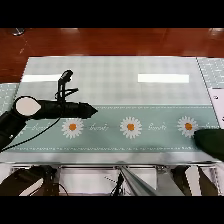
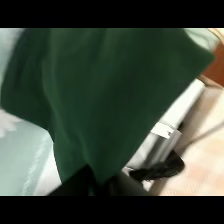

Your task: Fold the shirts.

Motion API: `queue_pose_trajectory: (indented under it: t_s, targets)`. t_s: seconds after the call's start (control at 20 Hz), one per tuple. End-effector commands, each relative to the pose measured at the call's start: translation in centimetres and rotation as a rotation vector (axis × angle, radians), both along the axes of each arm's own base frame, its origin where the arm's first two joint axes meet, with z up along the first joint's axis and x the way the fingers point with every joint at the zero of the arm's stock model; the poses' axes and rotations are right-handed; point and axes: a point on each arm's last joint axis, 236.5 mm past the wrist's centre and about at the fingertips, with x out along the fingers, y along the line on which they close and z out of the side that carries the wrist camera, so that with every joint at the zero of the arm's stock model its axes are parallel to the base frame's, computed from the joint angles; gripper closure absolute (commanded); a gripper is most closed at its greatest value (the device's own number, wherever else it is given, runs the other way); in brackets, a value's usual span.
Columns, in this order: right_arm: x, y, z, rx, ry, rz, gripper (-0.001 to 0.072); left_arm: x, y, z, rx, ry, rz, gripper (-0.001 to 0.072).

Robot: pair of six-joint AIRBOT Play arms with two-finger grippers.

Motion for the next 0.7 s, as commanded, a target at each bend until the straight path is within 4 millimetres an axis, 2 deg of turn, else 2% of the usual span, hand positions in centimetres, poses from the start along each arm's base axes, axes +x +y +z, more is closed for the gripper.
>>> queue_pose_trajectory:
  t_s: [0.0,0.15,0.2,0.25,0.3,0.35,0.45,0.5,0.55,0.6,0.65]
  targets:
    - [-5.6,0.0,-2.2,-0.051,0.116,-0.194,0.0083,0.0,0.0,0.0,0.000,0.001,0.001,0.0688]
    - [-2.6,-1.5,-2.3,-0.088,0.019,-0.084,0.0078,0.3,0.1,0.2,-0.002,-0.009,0.009,0.0687]
    - [-0.2,-2.0,-2.3,-0.105,-0.064,-0.004,0.0087,1.2,0.3,0.7,-0.007,-0.031,0.031,0.0688]
    - [3.1,-1.5,-2.2,-0.084,-0.185,0.071,0.0172,2.5,0.9,1.6,-0.016,-0.057,0.069,0.0689]
    - [7.5,-0.1,-1.9,-0.023,-0.358,0.132,0.0451,4.6,1.7,3.1,-0.039,-0.082,0.138,0.0689]
    - [12.6,1.8,-0.4,0.046,-0.565,0.237,0.0687,6.7,2.3,5.0,-0.060,-0.113,0.187,0.0689]
    - [21.4,5.6,5.5,0.140,-0.979,0.396,0.0688,10.2,2.6,10.0,-0.071,-0.216,0.162,0.0690]
    - [24.2,7.8,8.3,0.161,-1.103,0.487,0.0688,11.6,2.5,12.7,-0.070,-0.260,0.131,0.0690]
    - [26.3,10.3,10.2,0.161,-1.166,0.590,0.0688,12.5,2.3,15.0,-0.055,-0.301,0.097,0.0690]
    - [28.2,13.4,11.2,0.150,-1.179,0.724,0.0687,13.2,2.4,16.5,-0.016,-0.330,0.076,0.0691]
    - [29.5,16.4,11.1,0.139,-1.147,0.843,0.0688,13.7,2.9,17.1,0.047,-0.326,0.078,0.0691]
